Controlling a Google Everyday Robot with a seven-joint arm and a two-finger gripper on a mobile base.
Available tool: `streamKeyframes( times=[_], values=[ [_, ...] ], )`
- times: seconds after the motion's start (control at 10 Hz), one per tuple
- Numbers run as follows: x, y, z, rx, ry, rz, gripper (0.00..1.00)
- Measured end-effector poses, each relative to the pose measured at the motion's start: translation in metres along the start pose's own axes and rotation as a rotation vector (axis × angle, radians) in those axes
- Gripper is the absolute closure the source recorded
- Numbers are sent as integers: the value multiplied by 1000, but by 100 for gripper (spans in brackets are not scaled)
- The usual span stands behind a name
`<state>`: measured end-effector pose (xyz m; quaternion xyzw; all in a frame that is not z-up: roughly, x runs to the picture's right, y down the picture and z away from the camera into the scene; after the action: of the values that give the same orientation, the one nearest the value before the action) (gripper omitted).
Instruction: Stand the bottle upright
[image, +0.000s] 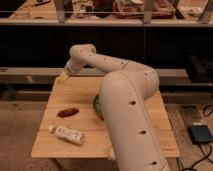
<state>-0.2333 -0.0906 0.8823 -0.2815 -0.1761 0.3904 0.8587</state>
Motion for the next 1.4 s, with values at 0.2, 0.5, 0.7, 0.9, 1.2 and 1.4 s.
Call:
streamKeyframes(
  times=[0.2,0.5,0.7,0.9,1.2,1.4],
  values=[
    [0,0,0,0,0,0,26],
    [0,1,0,-2,-2,0,26],
    [-5,21,-7,-26,-16,-57,26],
    [-6,66,-18,-67,-19,-178,26],
    [37,161,-28,-106,79,-441,26],
    [70,193,-32,-110,144,-556,26]
  ],
)
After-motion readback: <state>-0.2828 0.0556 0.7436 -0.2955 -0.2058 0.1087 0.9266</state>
